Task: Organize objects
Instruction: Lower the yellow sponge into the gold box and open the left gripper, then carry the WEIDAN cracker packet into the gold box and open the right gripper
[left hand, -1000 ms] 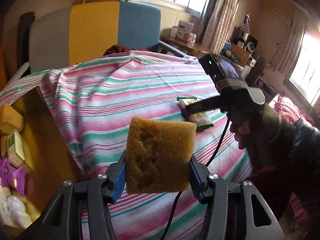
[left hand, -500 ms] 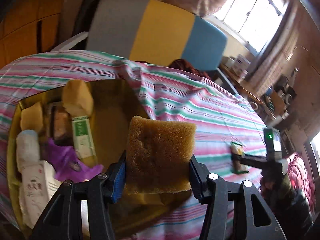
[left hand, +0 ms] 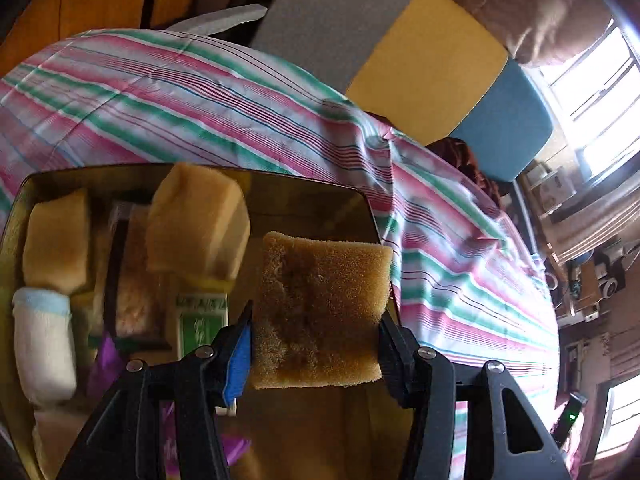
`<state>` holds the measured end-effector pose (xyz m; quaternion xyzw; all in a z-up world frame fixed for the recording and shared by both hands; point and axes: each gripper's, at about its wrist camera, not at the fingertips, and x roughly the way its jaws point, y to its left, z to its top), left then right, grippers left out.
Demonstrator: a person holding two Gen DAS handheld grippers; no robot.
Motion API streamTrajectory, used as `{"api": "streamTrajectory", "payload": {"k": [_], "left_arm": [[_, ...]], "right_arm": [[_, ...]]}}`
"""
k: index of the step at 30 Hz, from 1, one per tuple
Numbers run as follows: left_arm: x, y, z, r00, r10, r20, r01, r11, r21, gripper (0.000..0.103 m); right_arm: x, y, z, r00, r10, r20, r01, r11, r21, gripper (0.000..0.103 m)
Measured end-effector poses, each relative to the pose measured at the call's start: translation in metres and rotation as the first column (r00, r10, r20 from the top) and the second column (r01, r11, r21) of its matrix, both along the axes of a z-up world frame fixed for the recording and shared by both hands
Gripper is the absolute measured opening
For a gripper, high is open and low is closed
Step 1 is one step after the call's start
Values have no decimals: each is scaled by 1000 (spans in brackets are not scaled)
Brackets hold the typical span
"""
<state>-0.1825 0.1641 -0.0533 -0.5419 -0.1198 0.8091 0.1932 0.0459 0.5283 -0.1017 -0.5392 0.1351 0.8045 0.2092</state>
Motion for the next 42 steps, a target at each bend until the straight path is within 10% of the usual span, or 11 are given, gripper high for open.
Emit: {"api": "streamTrajectory", "payload": {"k": [10,20,30,42], "left_arm": [[-33,17,-36,998,41,51,-36,995,-90,56],[-20,12,-18,1000,-23,10,23,999,-26,67],[76,-30,54,932,-139,-334,79,979,-187,69],[143,-96,47,924,-65,-377,-33,968,-247,69]], "right_arm": [[-5,0,0,1000,9,1,-9,1000,-6,51],[-5,1,0,1000,10,-1,-10,1000,-6,52],[-8,-4,-2,1000,21,0,-21,1000,22,50],[-9,-31,27,994,42,-101,-44,999,-11,49]]}}
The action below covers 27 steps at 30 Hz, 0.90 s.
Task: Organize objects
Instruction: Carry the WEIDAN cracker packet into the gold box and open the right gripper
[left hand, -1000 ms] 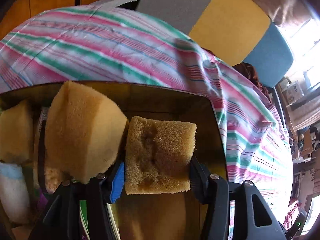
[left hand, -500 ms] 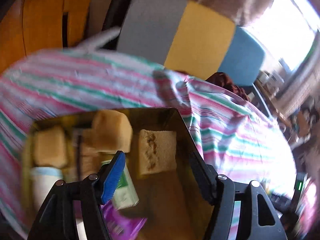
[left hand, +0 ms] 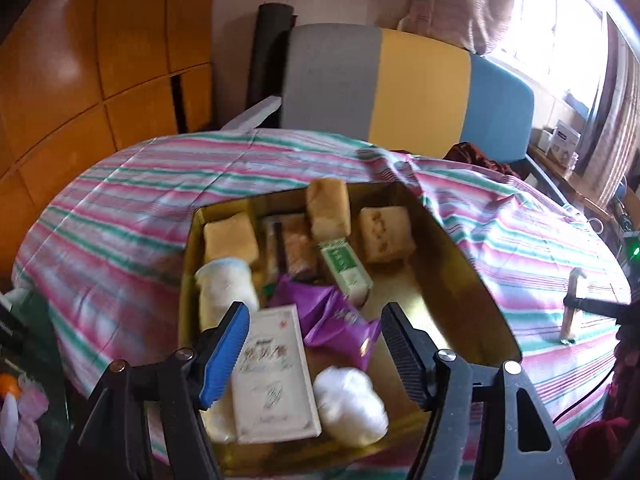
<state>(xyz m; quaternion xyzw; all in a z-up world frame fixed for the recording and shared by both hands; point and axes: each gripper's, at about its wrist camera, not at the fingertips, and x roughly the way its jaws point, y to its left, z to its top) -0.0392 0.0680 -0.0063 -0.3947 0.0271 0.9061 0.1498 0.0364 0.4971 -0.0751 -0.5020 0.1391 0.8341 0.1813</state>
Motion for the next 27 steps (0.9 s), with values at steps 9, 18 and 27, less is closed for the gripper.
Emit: {"api": "streamTrajectory", "payload": {"k": [9,18,27], "left_arm": [[11,-19,-7,1000,13,13,-13,1000,8,70],[9,-35,-10,998,43,37,-45,998,48,70],[7,-51,-1,997,63,44,-67,994,81,70]], "right_arm": [[-43,-134,57,951,271,-151,-277,961,-20,48],[-74,-211,68,912,391,-121,-384,920,78,51],[-69,-209,96,871,479,-111,-482,876,6,51]]}}
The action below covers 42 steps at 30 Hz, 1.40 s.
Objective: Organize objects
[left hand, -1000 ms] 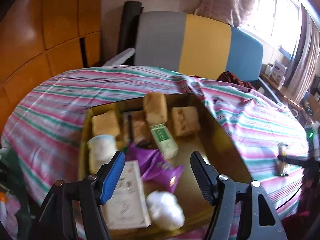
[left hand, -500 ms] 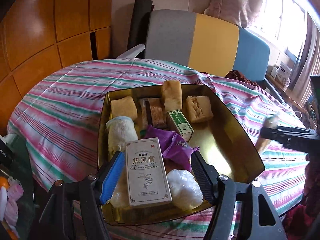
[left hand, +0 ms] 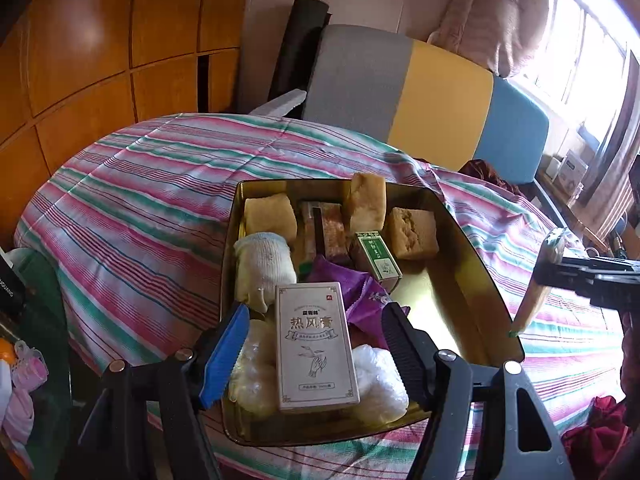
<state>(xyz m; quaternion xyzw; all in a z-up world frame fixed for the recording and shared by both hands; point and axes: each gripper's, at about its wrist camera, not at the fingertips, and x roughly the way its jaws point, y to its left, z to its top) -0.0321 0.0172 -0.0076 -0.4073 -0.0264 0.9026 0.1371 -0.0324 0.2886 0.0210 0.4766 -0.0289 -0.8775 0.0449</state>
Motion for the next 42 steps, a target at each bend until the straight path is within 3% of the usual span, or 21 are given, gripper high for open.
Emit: {"api": "streamTrajectory", "payload": {"k": [4,7,10,14,22,28,30,35,42], "left_arm": [[3,-4,0,1000,-1,11,1,1000,3,70],[5,-7,1,1000,2,12,-2,1000,5,70],[5,-8,-1,1000,7,22,-7,1000,-1,70],[8,-5,-2,1000,25,-9,-26,998,-49,70],[10,-1,-7,999,44,-23,-46,995,-87,70],[14,5,-1,993,97,-69,-106,984,-142,70],[17,5,3,990,115,-80,-126,982,-142,70],[26,7,11,980,149,-131,-172,967,-187,70],[35,4,12,981,148,-126,-168,972,-167,70]], "right_arm": [[-2,-26,-4,995,96,38,-95,995,-17,51],[-14,-45,-21,980,162,116,-159,987,-32,51],[-34,-57,-51,968,166,190,-163,986,-31,51],[-59,-63,-77,969,117,219,-120,993,-1,51],[-78,-63,-95,988,23,151,-32,998,62,51],[-48,-58,-73,1000,-8,4,8,998,64,75],[-34,-57,-61,998,-23,-56,26,998,57,88],[-3,-63,-46,988,-44,-151,55,996,69,96],[32,-72,-45,983,-55,-176,68,995,69,98]]}}
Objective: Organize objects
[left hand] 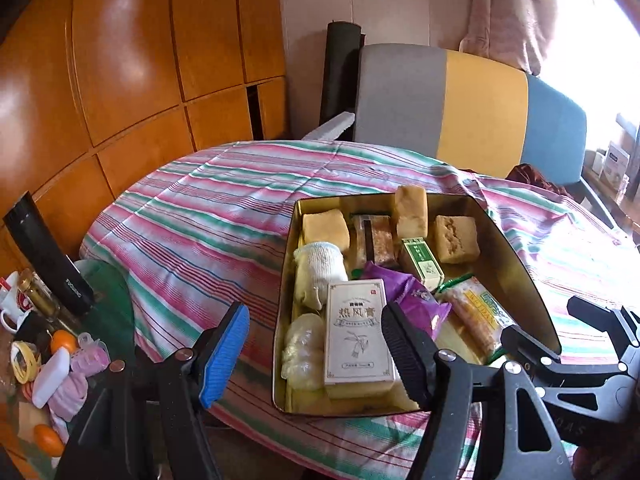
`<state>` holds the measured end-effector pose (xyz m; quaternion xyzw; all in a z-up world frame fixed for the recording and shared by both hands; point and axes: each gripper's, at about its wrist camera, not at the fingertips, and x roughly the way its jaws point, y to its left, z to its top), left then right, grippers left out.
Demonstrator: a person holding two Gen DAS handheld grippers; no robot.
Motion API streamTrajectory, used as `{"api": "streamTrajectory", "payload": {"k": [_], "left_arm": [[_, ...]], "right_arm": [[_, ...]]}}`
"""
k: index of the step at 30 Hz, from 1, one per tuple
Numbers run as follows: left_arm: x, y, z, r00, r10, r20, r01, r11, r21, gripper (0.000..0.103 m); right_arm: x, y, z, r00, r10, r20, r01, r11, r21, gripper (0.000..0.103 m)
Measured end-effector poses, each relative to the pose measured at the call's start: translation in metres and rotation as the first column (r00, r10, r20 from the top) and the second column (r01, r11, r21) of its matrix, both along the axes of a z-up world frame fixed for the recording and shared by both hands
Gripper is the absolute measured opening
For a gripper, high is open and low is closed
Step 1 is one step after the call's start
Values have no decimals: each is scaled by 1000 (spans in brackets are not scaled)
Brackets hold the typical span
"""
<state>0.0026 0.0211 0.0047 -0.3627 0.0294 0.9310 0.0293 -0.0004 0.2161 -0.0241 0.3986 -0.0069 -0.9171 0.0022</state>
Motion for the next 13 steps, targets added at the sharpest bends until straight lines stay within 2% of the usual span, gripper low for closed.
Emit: {"api": "streamTrajectory", "payload": {"k": [3,9,13], "left_arm": [[2,1,-1,1000,-15,10,15,1000,5,70],[9,4,1,998,-21,-55,20,1000,-14,68],[6,2,3,998,-22,-54,22,1000,-6,68]], "right_arm": [[6,-3,-1,1000,-1,-8,1,1000,1,98],[10,-6,-1,1000,0,-10,0,1000,11,100],[11,-6,-2,1000,-4,-10,4,1000,10,100]]}}
